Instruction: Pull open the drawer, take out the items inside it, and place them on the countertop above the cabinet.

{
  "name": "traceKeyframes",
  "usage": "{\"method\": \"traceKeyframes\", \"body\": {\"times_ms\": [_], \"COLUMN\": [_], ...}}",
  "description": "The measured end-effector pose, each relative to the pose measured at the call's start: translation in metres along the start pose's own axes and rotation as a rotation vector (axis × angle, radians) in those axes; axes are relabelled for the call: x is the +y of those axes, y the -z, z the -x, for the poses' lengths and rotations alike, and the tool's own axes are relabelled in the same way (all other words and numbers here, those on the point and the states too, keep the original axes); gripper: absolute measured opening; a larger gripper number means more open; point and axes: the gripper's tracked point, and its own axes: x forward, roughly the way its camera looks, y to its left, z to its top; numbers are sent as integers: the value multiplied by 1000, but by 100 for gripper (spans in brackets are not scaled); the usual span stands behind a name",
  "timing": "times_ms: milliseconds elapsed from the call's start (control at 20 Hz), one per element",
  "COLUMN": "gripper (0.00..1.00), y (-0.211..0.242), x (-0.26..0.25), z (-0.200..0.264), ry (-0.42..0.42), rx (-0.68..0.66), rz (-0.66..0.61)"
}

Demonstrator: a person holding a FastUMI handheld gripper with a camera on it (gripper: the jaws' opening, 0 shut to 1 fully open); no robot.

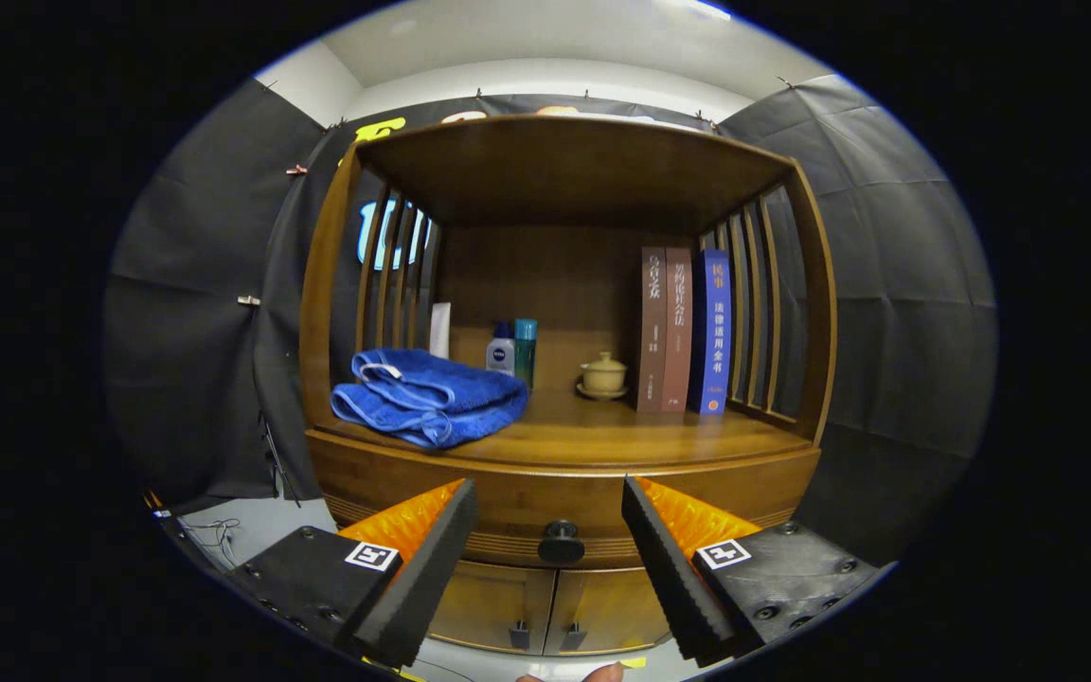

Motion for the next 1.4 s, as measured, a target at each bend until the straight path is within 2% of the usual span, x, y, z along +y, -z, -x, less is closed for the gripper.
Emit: {"method": "traceKeyframes", "body": {"times_ms": [300, 450, 600, 700, 750, 950, 1400], "gripper": [99, 97, 70, 51, 51, 30, 30], "y": [64, 85, 88, 89, 91, 90, 88], "x": [4, -2, -16, -15, -15, -17, -17], "z": [-37, -53, -65, -65, -67, -67, -14], "ry": [-2, 27, 77, 68, 66, 77, 58], "rx": [92, 129, 144, 154, 148, 155, 186], "rz": [22, 10, -21, -65, -80, -61, -106]}}
